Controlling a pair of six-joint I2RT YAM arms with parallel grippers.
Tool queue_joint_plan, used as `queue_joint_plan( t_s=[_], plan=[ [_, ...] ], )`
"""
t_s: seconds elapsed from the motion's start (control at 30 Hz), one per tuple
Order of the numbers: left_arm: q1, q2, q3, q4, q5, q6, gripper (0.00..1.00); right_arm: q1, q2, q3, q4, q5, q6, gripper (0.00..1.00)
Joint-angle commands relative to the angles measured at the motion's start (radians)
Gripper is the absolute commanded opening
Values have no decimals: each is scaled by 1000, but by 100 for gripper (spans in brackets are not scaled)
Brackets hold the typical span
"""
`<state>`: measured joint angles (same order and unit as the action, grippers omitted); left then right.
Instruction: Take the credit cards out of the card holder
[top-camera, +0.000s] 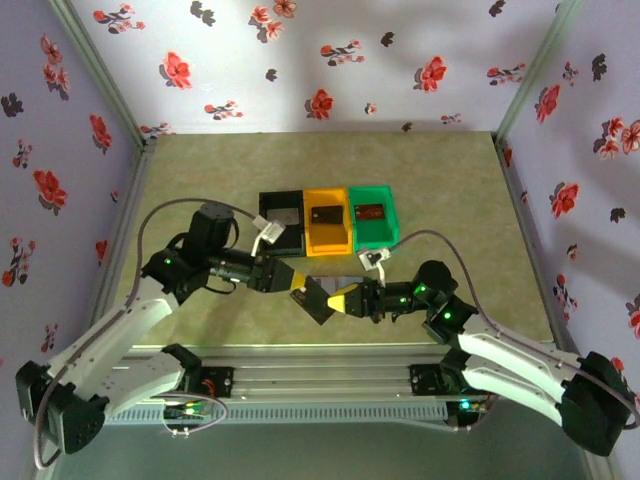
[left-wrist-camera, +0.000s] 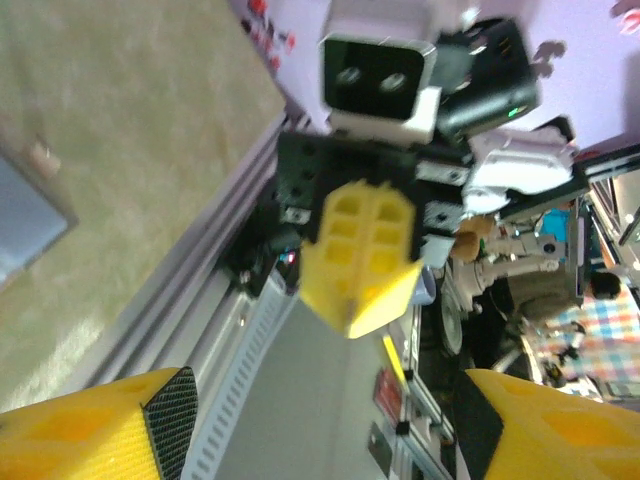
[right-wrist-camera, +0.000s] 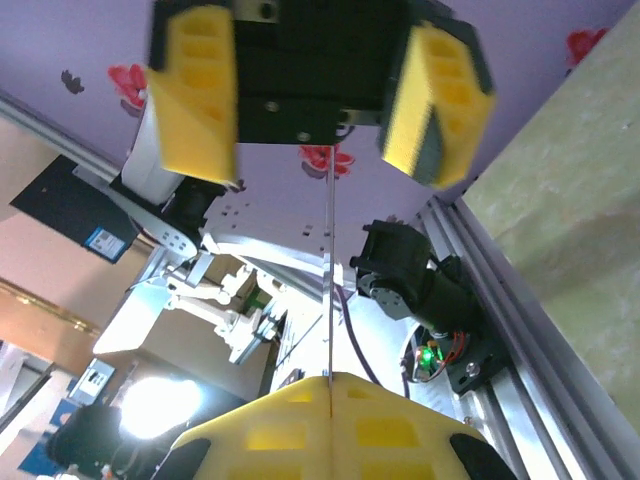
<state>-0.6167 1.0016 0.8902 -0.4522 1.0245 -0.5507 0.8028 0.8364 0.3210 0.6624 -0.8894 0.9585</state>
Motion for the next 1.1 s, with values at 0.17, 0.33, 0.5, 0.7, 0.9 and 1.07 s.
queue_joint_plan(
  t_s=[0.17,0.33,0.5,0.7,0.9,1.07],
  plan=[
    [-30,27,-14,-84,111,90,62,7,61,18,99,-89,39,0],
    [-52,34,-27,-89,111,98,47,16,58,18,106,-91,40,0],
    [-65,46,-28,-94,111,110,27,34,62,18,105,-92,36,0],
    [-65,50,-23,-100,105,118,1,50,61,27,59,-81,5,2],
    [-62,0,-68,-41,13,62,0,32,-69,56,-218,30,-138,48],
    [-54,-109,-215,306,-137,-225,0,25,-146,-10,-183,135,-124,57]
  ],
)
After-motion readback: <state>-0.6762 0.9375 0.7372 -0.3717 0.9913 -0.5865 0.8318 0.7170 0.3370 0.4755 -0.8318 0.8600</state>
